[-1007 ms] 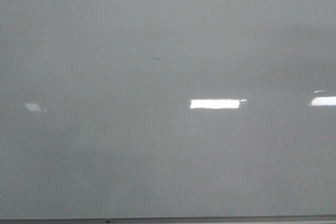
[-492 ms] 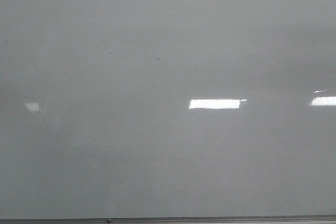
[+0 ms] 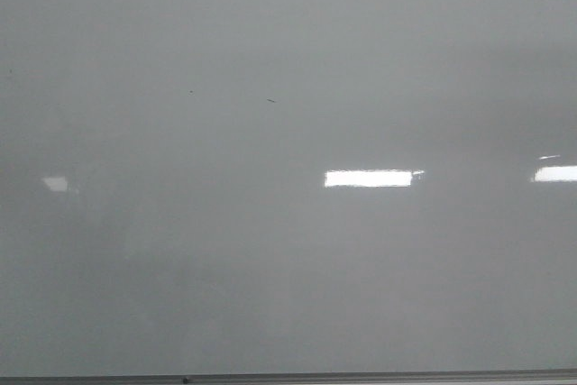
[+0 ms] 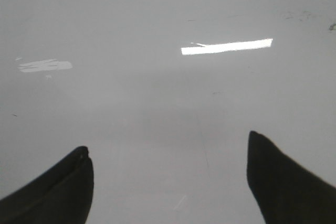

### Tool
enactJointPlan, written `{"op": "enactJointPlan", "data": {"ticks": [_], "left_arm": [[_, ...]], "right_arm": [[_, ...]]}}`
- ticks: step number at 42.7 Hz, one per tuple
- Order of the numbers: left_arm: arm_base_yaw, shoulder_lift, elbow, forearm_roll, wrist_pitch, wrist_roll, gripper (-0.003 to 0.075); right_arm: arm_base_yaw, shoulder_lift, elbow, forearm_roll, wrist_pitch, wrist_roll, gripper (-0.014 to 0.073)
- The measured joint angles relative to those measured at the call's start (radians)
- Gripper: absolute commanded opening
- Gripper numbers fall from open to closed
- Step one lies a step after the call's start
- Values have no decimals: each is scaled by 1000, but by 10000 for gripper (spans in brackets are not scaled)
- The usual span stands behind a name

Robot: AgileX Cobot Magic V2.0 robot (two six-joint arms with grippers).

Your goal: Write number 7 on whiteboard

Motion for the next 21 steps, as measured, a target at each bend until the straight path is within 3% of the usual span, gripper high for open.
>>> {"op": "enactJointPlan", "data": {"ticks": [11, 21], "left_arm": [[-153, -173, -85, 9, 378, 47, 21], [-419, -248, -165, 11, 578, 227, 21]], "right_arm": [[0, 0, 0, 0, -6, 0, 614], [2, 69, -1, 0, 35, -5, 614]]}}
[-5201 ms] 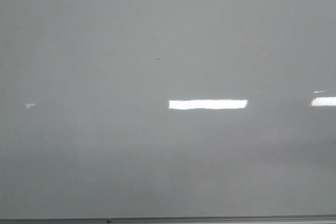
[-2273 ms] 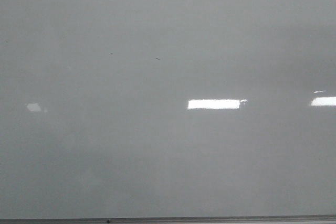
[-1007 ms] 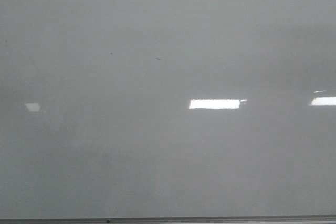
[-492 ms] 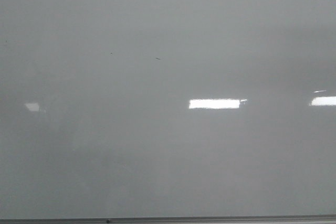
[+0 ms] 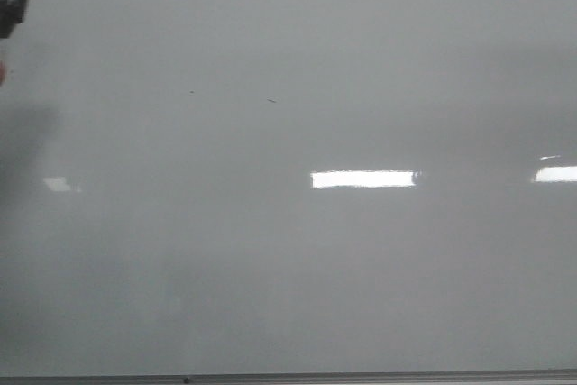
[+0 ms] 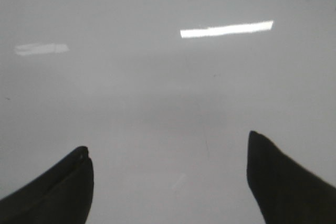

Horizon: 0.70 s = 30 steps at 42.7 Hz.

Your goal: Write number 7 on whiteboard

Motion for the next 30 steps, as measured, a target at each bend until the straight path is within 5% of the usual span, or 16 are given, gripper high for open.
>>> {"op": "enactJointPlan", "data": {"ticks": [9, 16, 30], "left_arm": [[-287, -93, -4, -2, 43, 187, 21], [-482, -170, -4, -2, 49, 298, 21], [-635, -198, -4, -2, 72, 345, 21]], "right_arm": [[61, 132, -52, 46, 113, -119, 614], [193, 230, -154, 177, 225, -333, 614], [514, 449, -362, 439, 377, -768, 614]]}}
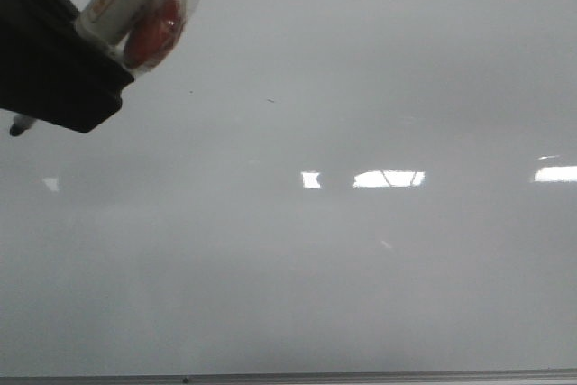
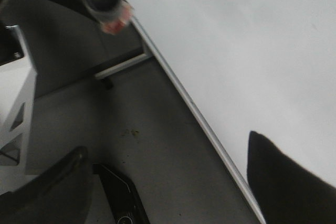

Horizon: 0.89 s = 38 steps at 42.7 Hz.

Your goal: Write number 7 on whiteboard

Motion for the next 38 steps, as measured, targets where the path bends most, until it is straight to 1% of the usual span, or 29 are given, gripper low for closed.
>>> {"op": "enactJointPlan", "data": {"ticks": [5, 10, 17, 24, 27, 32, 35, 38], "left_arm": [[-2, 0, 0, 0, 0, 1, 21], [-2, 0, 0, 0, 0, 2, 21], [-2, 0, 0, 0, 0, 2, 21], [-2, 0, 0, 0, 2, 2, 21], [-2, 0, 0, 0, 2, 2, 21], [-2, 0, 0, 0, 2, 2, 21], [-2, 0, 0, 0, -3, 2, 21], [-2, 0, 0, 0, -15, 2, 21]], "right_arm": [[101, 108, -71, 11, -19, -46, 614], [171, 218, -131, 12, -63, -78, 614], [231, 343, -210, 13, -101, -97, 612], [254, 400, -261, 13, -105, -113, 609], [256, 406, -268, 15, -106, -117, 572], [256, 408, -275, 19, -107, -117, 454], [256, 408, -275, 32, -111, -117, 395], [256, 410, -275, 44, -113, -117, 356]]}}
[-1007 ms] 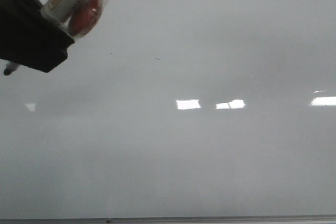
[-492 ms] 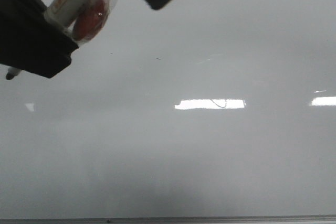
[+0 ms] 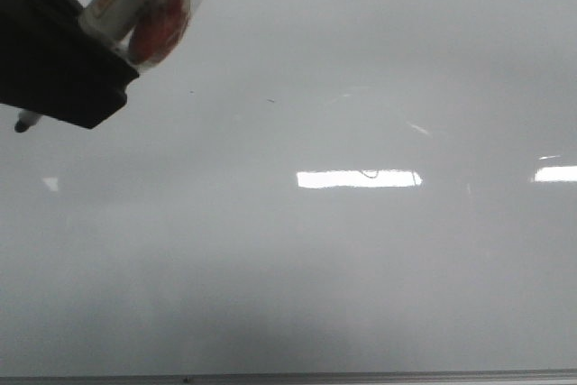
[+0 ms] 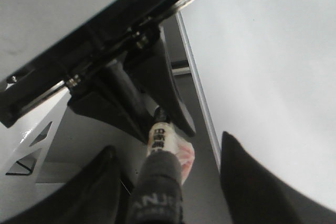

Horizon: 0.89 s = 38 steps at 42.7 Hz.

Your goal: Write number 7 on whiteboard

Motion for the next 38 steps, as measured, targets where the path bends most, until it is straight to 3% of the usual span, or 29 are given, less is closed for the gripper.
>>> {"op": "enactJointPlan", "data": {"ticks": [8, 17, 19, 23, 30, 33, 38], "left_arm": [[0, -1, 0, 0, -27, 0, 21], [0, -1, 0, -4, -29, -7, 29], [0, -1, 0, -7, -29, -7, 48], [7, -1, 0, -7, -27, -9, 161], [35, -1, 0, -9, -40, -24, 459], [50, -2, 0, -5, -42, -33, 497], [56, -36, 10, -2, -52, -42, 466]], "right_arm": [[0, 25, -2, 14, -6, 0, 284], [0, 28, -4, 10, 5, 0, -76], [0, 28, -4, 10, 9, 0, -63], [0, 28, -4, 10, 10, 0, -69], [-2, 28, -4, 4, 1, 0, -68], [-19, 28, -4, 2, 1, 0, -68], [-84, 11, 9, 2, -20, 18, -68]]}}
